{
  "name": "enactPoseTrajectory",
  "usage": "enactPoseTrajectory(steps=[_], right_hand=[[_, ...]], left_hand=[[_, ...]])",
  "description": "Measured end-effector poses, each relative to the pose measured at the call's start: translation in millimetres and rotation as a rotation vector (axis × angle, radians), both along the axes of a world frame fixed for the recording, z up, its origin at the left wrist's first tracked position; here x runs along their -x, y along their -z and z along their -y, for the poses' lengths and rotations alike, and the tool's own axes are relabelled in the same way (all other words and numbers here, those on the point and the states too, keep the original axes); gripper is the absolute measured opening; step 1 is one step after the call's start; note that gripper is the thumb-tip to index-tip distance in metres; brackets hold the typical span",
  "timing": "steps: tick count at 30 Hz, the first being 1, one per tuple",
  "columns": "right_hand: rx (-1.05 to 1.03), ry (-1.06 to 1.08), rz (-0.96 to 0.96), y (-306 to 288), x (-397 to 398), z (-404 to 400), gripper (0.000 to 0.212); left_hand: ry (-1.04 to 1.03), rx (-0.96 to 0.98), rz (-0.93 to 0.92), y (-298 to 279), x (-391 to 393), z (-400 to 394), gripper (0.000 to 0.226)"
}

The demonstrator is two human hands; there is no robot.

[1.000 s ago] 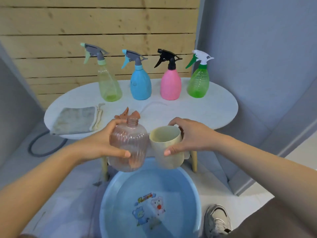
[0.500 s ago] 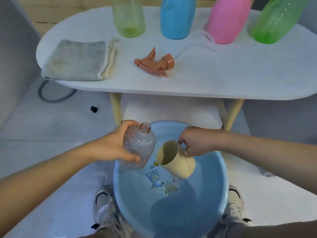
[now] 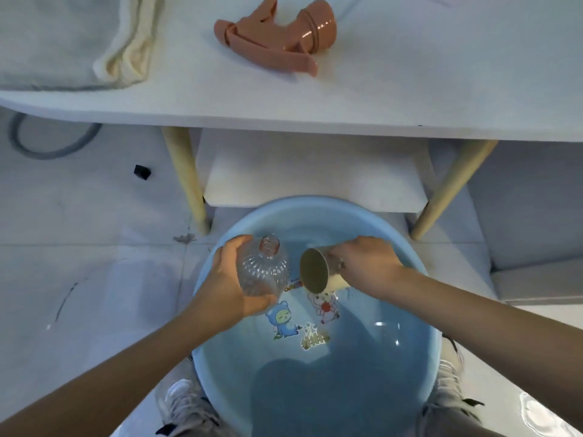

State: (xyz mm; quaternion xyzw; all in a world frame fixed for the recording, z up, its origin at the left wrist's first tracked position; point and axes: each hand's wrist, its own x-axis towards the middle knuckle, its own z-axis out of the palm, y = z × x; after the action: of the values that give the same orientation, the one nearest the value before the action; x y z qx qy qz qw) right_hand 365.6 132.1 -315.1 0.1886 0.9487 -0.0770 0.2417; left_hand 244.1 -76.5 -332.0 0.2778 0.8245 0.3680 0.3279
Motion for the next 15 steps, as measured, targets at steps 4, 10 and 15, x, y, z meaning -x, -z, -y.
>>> enactPoseTrajectory(steps=[4, 10, 15], right_hand=[[-0.006, -0.023, 0.003, 12.4, -2.5, 6.6, 0.038], [-0.041, -0.013, 0.04, 19.7, 4.5, 7.4, 0.031], [-0.051, -0.009, 0.091, 32.7, 4.9, 6.2, 0.023]], left_hand=[[-0.023, -0.02, -0.036, 9.5, -5.8, -8.5, 0.099], [-0.05, -0.031, -0.053, 19.9, -6.6, -17.7, 0.1], [-0.04, -0.018, -0.069, 23.5, -6.0, -12.2, 0.1]])
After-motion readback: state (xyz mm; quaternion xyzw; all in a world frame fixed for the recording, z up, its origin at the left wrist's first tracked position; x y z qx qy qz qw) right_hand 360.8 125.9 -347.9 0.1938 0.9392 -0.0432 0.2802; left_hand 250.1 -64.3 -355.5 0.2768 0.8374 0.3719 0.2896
